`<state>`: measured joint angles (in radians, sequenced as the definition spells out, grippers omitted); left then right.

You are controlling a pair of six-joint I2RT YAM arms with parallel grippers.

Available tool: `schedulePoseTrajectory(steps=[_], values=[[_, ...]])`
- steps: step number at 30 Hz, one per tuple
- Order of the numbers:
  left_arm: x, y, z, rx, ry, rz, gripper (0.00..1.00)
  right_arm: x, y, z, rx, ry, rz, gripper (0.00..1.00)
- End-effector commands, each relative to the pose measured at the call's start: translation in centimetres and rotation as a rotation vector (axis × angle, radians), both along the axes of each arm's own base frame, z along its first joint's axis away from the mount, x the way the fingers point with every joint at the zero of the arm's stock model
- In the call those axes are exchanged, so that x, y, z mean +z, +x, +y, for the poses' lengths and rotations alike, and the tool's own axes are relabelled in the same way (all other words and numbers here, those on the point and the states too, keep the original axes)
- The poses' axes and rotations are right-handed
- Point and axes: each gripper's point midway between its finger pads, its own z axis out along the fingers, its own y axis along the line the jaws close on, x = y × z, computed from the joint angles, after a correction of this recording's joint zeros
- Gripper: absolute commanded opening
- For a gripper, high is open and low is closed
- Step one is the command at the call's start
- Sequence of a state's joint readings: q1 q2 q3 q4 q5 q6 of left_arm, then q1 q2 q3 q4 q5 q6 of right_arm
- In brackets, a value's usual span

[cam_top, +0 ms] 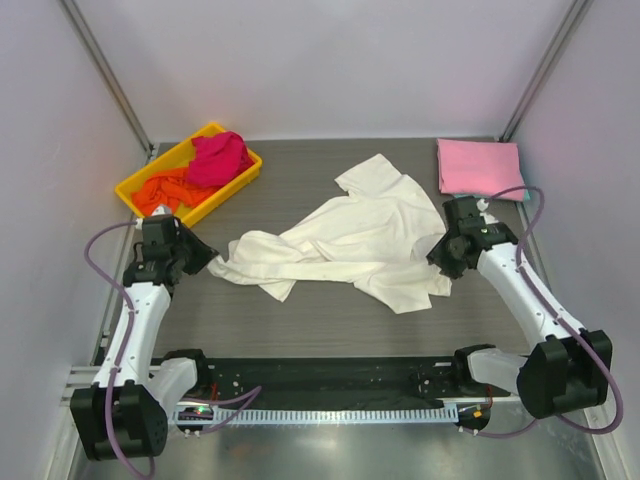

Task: Fold and stack the t-shirts
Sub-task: Flatten the tshirt out

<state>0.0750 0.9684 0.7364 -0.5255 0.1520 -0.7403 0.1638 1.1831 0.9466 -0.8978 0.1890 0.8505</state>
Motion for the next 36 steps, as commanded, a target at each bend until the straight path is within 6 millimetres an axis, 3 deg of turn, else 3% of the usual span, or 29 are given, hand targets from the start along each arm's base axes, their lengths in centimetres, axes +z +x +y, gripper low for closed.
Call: schedulePoseTrajectory(steps=[1,6,11,28,36], values=[[1.9,0.7,-0.6,-0.034,-0.021,-0.088,0.0,-1.9,-2.3,2.8,-0.03,0.095,0.074,0.4],[1.9,0.5,-0.6,-0.035,-0.02,-0.093,0.0,-3.2,-3.2,3.0,-0.063,0.091,0.065,0.4],[1.9,0.4,-0.6,-0.035,-0.017,-0.093,0.0,-6.2,-4.5,3.1,-0.072,0.088,0.166,0.4],[2.1,-0.2,-0.1,-0.019,0.012,-0.093,0.0,-9.6,-6.5,0.9,-0.144,-0.024,0.242,0.41],[1.5,-0.2,-0.1,-0.015,0.005,-0.08,0.0,-10.9,-5.3,0.6,-0.161,-0.034,0.18,0.41]])
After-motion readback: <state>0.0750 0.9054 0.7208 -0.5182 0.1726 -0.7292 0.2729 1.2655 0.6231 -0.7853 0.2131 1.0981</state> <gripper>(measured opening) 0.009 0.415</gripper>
